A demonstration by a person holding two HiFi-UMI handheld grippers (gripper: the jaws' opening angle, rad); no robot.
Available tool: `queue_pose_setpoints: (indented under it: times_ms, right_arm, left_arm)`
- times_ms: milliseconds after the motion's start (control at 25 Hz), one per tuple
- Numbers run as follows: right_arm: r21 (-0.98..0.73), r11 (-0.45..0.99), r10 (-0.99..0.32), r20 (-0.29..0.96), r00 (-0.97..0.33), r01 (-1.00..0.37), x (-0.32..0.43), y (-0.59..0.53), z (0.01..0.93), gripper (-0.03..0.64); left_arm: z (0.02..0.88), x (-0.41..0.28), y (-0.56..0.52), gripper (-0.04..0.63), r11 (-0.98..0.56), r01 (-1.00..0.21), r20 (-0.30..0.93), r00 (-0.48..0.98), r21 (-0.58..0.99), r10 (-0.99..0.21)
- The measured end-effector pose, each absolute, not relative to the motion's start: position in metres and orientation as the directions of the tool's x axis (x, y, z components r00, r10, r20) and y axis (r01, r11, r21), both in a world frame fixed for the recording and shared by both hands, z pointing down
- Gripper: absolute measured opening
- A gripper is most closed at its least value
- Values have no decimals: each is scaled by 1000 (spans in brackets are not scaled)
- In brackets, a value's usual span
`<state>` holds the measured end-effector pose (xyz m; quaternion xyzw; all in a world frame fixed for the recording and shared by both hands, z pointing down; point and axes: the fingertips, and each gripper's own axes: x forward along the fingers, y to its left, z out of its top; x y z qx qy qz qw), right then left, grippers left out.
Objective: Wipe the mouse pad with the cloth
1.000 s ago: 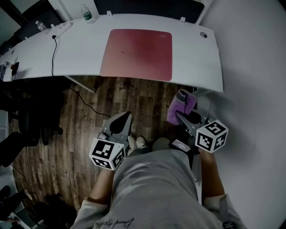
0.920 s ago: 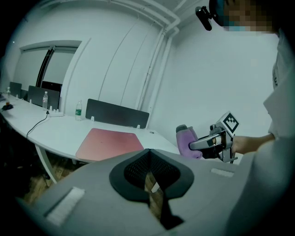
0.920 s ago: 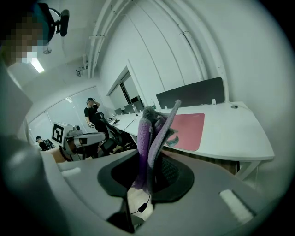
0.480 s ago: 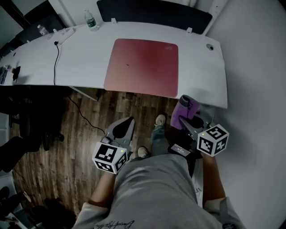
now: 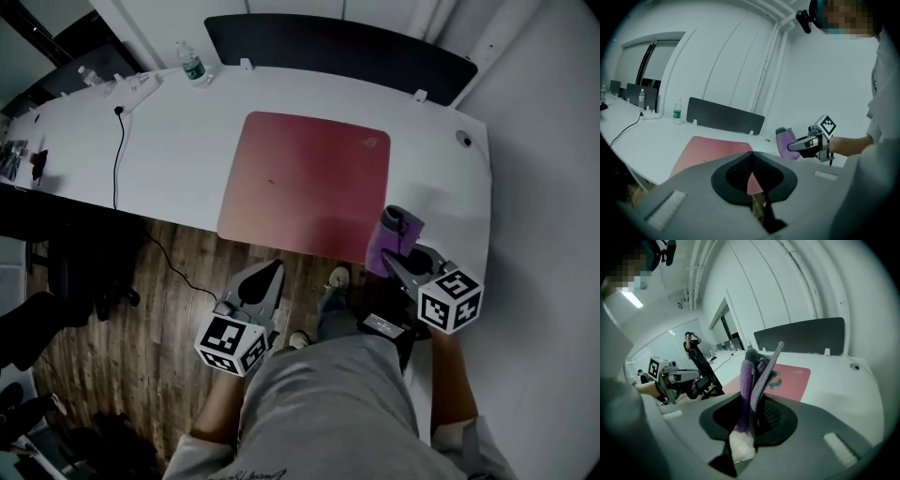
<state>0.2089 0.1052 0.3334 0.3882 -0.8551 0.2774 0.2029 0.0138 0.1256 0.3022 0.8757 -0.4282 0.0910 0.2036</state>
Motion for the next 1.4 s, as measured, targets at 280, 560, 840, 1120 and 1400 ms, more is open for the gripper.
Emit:
queue_pose_setpoints:
  times_ms: [280, 560, 840, 1120, 1400]
  right_arm:
    - [-303, 569, -525, 581, -622, -764, 240, 35, 333, 89]
    - [-280, 604, -501, 595, -628, -746, 263, -5, 338, 89]
    - [-195, 643, -481, 649, -589, -741, 284, -28, 344, 89]
    - [-192, 643, -470, 665, -580, -741, 277, -54, 354, 89]
    - [-84, 651, -469, 737, -486, -755, 264, -88, 367, 89]
  left_arm:
    - [300, 39, 58, 20, -519, -811, 359, 585, 272, -727]
    - [300, 66, 18, 20, -505, -822, 374, 569, 262, -732]
    - [295, 97, -7, 20, -539, -802, 375, 597, 259, -709]
    - [299, 92, -27, 20, -544, -795, 385, 606, 268, -696]
    - [318, 74, -50, 20, -574, -765, 409, 643, 292, -648]
